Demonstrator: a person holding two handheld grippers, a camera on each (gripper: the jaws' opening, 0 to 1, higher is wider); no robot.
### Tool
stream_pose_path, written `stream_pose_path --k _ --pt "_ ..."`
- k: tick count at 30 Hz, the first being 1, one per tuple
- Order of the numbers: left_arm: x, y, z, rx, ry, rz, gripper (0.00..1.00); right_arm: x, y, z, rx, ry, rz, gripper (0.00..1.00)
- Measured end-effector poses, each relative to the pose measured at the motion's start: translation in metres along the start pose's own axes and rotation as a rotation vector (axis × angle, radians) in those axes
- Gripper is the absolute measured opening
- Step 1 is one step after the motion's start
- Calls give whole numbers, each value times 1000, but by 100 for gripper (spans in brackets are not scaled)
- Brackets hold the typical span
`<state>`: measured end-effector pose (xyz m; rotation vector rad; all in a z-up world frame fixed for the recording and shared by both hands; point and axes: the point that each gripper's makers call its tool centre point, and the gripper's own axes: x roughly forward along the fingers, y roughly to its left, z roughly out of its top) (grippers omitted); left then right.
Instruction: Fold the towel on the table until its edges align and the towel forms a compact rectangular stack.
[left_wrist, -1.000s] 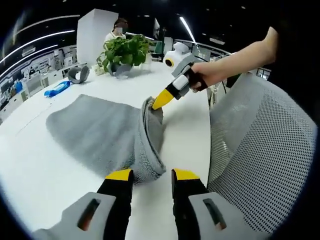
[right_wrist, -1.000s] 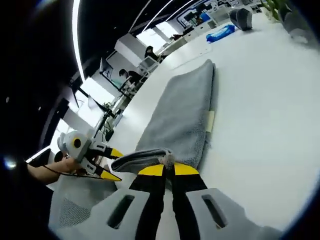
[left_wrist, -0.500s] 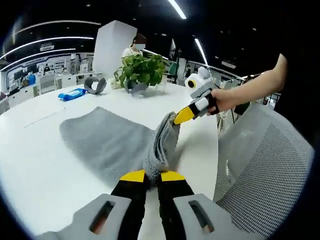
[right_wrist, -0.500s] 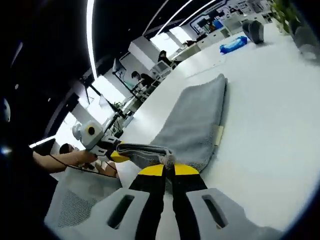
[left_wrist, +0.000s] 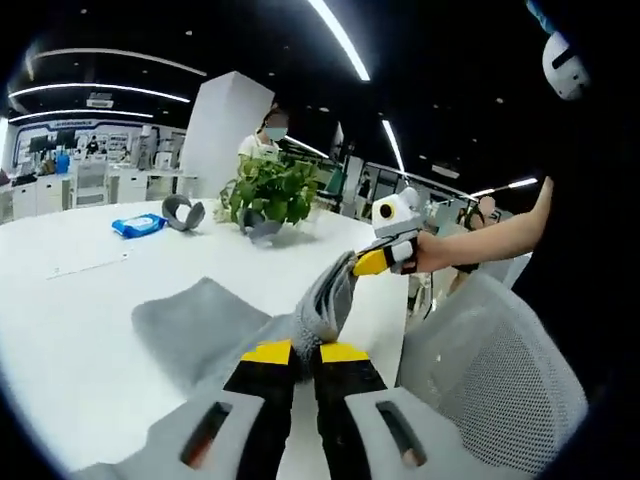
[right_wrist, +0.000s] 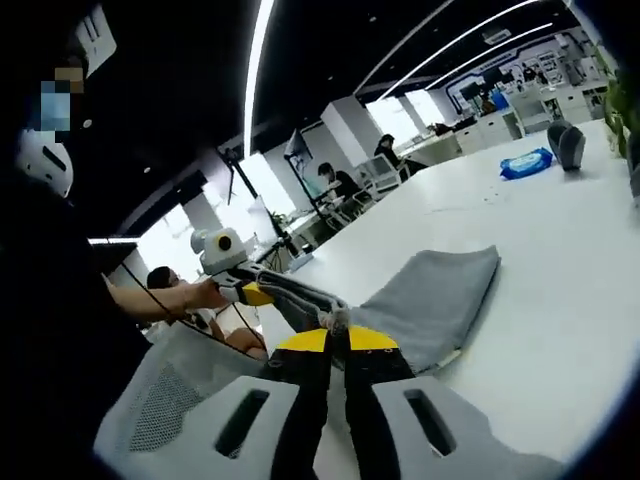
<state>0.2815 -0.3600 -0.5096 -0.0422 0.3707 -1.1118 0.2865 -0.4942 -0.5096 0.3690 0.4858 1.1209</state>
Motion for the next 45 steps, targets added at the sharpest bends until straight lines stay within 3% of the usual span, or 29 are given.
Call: stream_pose_path --k 5,9,14,20,25,36,38,41,45 --pt "-8 -15 11 7 -35 -13 7 -10 22 8 -24 -18 49 1" --pt "-17 -27 29 -15 -96 -49 7 -17 35 16 -34 -39 92 1" --pt "-24 -39 39 -31 -112 -85 7 -22 50 22 -43 -40 142 1" --pt "-31 -50 49 -85 -160 -116 7 -26 66 32 -78 -67 171 1" --pt "-35 -50 61 -117 -226 -102 7 -26 73 39 -85 -85 189 1" --pt "-26 -31 49 -147 -194 -82 7 -14 50 31 -6 -61 158 1" --pt "-23 -26 45 -124 -191 -72 7 -11 45 29 6 -45 151 1" --pt "-18 -18 34 -114 -145 -64 6 -5 35 22 22 2 132 1" --pt "-14 -1 24 -177 -113 -58 6 2 17 18 77 27 113 1"
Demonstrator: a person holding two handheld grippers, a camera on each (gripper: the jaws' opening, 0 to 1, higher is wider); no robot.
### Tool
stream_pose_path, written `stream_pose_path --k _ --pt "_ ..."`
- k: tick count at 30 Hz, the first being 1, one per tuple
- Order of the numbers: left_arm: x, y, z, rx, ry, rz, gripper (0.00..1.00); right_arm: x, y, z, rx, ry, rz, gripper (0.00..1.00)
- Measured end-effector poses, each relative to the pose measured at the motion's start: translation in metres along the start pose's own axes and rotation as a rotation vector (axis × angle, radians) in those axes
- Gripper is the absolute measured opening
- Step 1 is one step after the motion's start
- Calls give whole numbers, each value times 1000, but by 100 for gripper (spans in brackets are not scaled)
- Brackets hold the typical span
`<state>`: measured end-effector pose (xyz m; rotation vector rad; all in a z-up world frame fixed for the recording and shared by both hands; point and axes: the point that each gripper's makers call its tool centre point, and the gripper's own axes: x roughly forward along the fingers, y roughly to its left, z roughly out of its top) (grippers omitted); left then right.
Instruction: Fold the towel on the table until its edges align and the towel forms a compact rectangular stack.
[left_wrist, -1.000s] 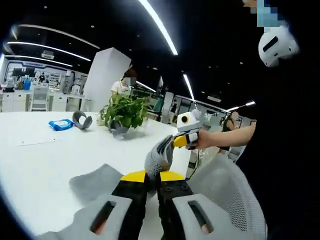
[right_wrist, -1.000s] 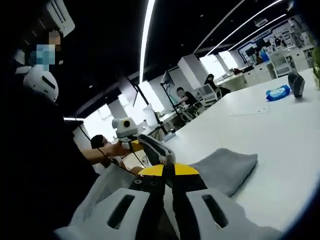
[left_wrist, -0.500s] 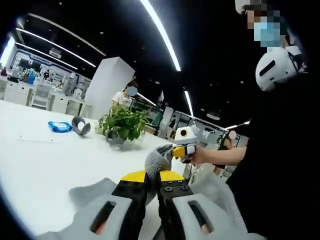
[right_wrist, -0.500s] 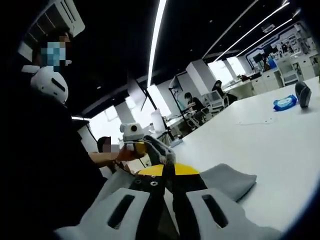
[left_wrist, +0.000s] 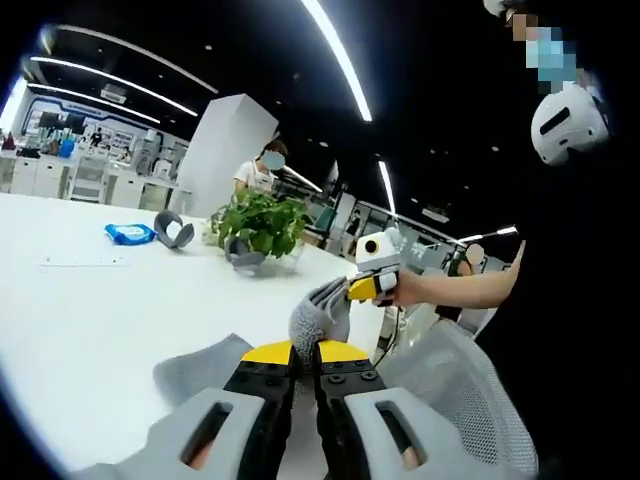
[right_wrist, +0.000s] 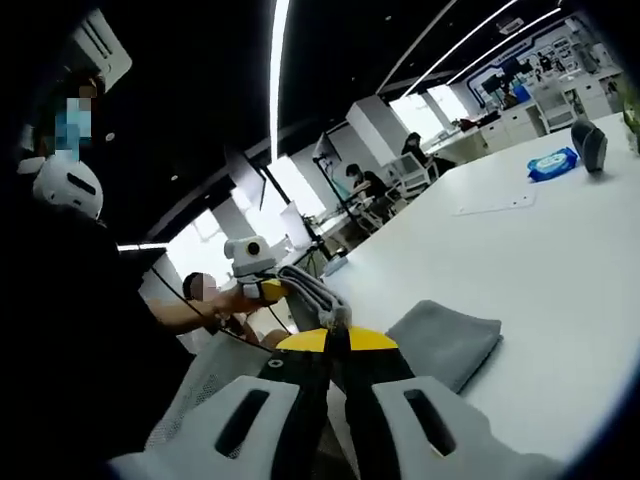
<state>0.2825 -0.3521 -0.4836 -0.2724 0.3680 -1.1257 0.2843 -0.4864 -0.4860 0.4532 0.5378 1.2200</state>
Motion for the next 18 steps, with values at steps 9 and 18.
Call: stream_pose_path --k 9,18 --pt "7 33 -15 -114 36 45 6 12 -36 -6 100 61 -37 2" --pt "25 76 -31 -110 118 152 6 24 -76 -13 119 124 -194 1"
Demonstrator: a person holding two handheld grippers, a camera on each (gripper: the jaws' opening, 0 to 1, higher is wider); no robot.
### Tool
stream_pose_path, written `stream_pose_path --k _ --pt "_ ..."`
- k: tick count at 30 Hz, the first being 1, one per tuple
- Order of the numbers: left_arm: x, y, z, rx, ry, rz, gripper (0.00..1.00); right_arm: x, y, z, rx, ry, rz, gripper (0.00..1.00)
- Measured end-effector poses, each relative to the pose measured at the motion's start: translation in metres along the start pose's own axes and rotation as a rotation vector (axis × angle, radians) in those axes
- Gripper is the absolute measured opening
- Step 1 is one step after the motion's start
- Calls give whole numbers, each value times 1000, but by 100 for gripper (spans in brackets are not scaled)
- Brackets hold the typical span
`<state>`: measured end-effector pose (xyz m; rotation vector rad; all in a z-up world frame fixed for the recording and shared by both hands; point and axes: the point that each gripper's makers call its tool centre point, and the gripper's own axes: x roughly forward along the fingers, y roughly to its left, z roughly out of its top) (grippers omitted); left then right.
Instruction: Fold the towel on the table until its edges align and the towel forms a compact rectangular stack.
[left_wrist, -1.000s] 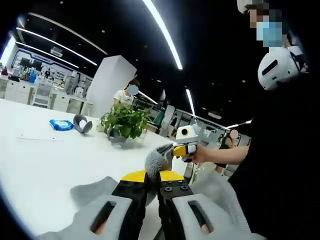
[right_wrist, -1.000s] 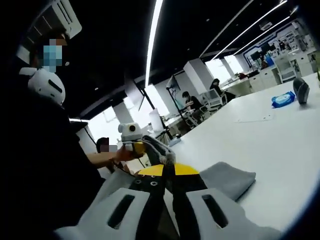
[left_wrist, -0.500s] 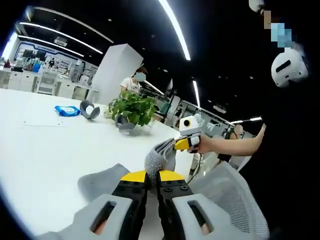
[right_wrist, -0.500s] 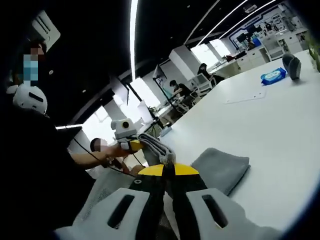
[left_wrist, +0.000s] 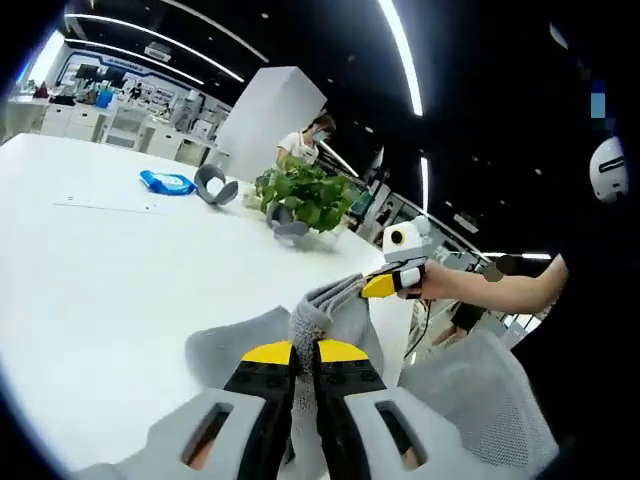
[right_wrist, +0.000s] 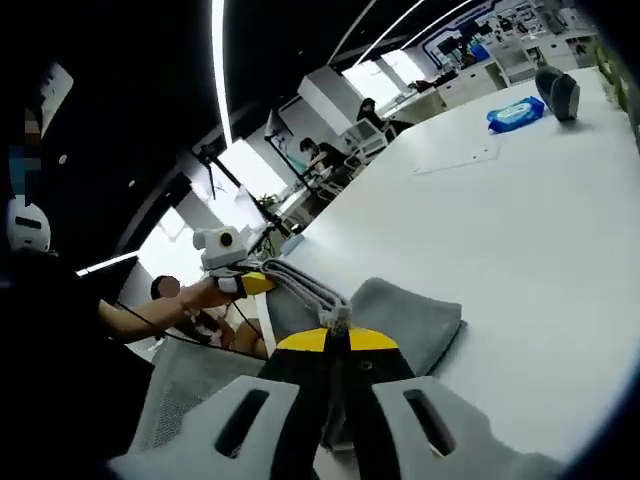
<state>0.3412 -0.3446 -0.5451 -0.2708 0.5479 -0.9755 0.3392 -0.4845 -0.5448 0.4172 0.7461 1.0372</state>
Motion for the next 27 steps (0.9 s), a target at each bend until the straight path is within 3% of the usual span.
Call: stream_pose_path --k 6,10,13,20,26,27 --pt "15 19 -6 39 61 74 6 9 -24 -4 6 -6 -119 2" --pt "24 36 -17 41 123 172 6 16 -37 -7 -37 -8 -195 2" --pt "31 45 -24 92 164 226 6 22 -49 -10 -79 10 -256 2" --pt "43 58 -34 172 221 302 6 31 -70 -16 -199 65 -358 3" --pt "50 72 -44 409 295 386 9 41 -84 -25 -368 137 -477 5" --pt "51 71 -44 440 293 397 10 40 -88 -24 -439 159 -520 7"
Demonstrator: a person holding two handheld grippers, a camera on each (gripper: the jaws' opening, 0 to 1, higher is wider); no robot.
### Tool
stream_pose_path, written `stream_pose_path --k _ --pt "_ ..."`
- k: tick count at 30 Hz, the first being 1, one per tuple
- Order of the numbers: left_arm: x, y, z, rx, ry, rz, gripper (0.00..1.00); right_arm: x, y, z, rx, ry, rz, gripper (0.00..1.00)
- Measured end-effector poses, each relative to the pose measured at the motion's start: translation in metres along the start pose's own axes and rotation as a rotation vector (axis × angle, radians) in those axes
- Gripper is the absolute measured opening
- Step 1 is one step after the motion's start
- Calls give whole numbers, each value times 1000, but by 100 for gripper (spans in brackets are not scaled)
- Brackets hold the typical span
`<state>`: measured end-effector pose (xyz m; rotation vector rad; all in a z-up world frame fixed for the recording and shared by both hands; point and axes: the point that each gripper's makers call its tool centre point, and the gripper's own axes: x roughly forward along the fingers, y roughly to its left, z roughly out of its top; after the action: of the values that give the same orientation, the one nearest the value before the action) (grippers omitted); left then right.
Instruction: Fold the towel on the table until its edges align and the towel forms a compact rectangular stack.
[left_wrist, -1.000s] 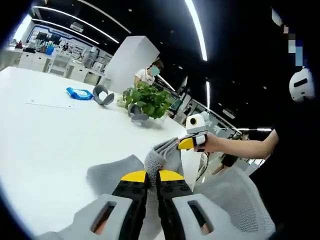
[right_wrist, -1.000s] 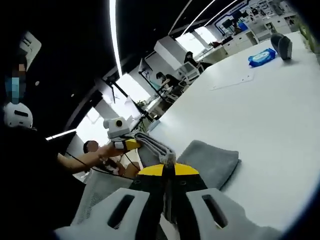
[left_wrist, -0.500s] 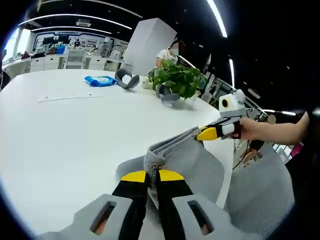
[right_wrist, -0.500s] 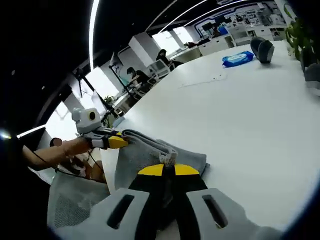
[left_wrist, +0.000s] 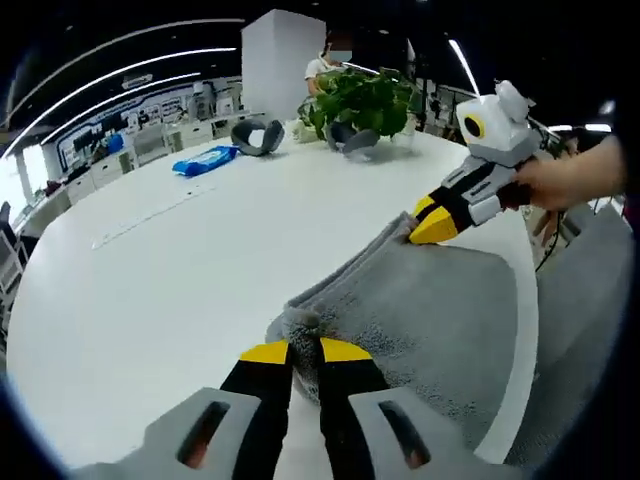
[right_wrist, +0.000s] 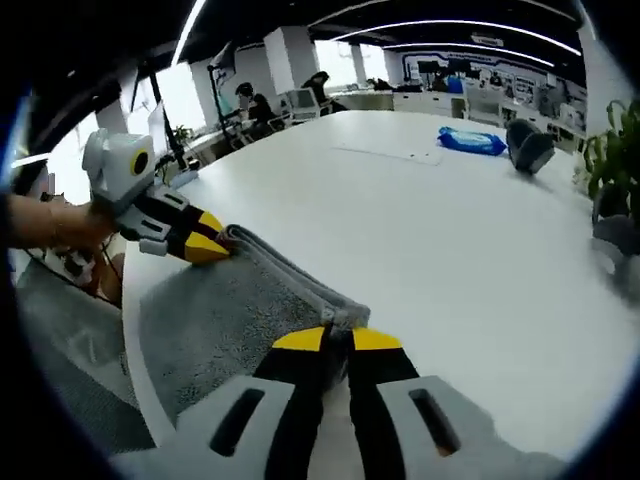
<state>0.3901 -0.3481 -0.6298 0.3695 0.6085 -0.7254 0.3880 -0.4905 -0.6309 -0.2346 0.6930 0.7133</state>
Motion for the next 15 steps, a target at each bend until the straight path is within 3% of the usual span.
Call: stream_pose_path --k 4,8,11,12,15 --pt "-7 13 7 68 -24 84 21 -8 -4 9 -47 -32 -43 16" --pt "-24 16 15 86 -55 89 24 -32 -4 21 -92 -93 -72 26" --pt "-40 -2 22 142 -103 4 25 -50 18 22 -121 -107 -12 25" --pt "-47 -15 22 182 -107 -48 24 -56 35 18 -138 -101 49 24" --pt "-59 -54 9 365 -58 -202 23 -66 67 2 -174 -49 128 24"
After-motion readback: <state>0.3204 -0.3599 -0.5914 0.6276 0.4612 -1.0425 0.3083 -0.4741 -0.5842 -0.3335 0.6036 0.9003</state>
